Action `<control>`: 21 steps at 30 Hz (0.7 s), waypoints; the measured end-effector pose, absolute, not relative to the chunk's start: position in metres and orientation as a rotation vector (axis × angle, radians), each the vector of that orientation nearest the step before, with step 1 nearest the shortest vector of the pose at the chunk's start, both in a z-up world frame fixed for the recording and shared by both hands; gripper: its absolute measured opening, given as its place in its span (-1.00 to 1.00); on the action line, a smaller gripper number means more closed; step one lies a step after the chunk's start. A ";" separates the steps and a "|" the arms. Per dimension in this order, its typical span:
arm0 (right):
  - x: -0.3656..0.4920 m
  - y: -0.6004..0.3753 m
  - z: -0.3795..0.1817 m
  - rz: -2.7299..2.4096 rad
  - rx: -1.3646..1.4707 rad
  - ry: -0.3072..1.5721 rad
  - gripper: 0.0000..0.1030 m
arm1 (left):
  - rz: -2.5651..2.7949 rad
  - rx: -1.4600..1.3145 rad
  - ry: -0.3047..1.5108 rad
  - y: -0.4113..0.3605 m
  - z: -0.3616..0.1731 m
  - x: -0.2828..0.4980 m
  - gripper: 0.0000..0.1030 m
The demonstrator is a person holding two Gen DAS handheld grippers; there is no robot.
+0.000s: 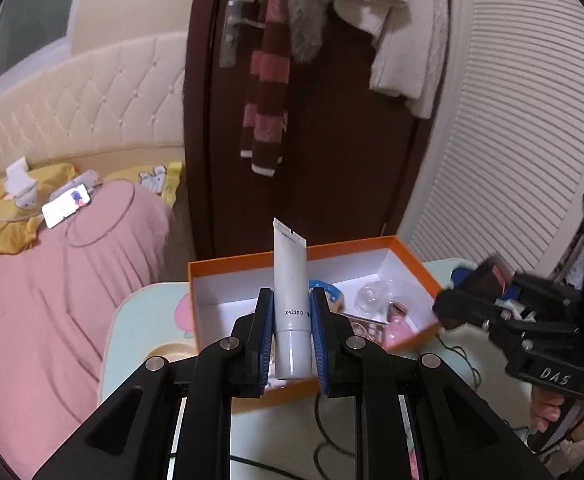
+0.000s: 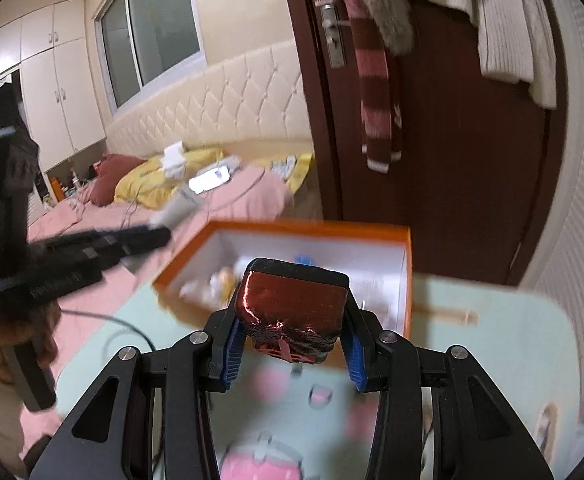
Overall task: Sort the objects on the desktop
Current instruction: 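Carry the red box into the box and release while the left tool drops the tube there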
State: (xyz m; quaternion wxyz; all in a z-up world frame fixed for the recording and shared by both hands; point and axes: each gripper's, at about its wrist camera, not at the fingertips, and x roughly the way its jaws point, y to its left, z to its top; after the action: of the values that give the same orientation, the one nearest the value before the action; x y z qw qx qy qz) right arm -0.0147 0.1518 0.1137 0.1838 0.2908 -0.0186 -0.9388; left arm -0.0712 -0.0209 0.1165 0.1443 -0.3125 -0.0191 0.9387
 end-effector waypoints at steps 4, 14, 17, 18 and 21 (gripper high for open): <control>-0.046 0.144 0.111 -2.673 0.857 -0.024 -0.16 | 2.694 -0.974 -0.081 -0.019 0.098 -0.094 -0.67; -0.092 0.136 0.077 -2.637 1.012 -0.040 -0.16 | 2.712 -1.052 -0.061 -0.016 0.076 -0.116 -0.67; -0.099 0.136 0.071 -2.639 1.033 -0.052 -0.16 | 2.715 -1.064 -0.046 -0.013 0.073 -0.120 -0.67; -0.101 0.136 0.069 -2.641 1.039 -0.056 -0.16 | 2.720 -1.068 -0.041 -0.013 0.073 -0.121 -0.67; -0.104 0.137 0.067 -2.649 1.053 -0.062 -0.12 | 2.744 -1.053 -0.040 -0.012 0.074 -0.119 -0.44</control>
State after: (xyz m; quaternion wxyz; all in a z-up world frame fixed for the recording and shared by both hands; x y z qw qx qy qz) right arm -0.1043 0.1368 0.0668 0.1448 0.3654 -0.0215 -0.9192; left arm -0.1191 -0.0124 0.0741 0.1012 -0.3564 -0.0134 0.9287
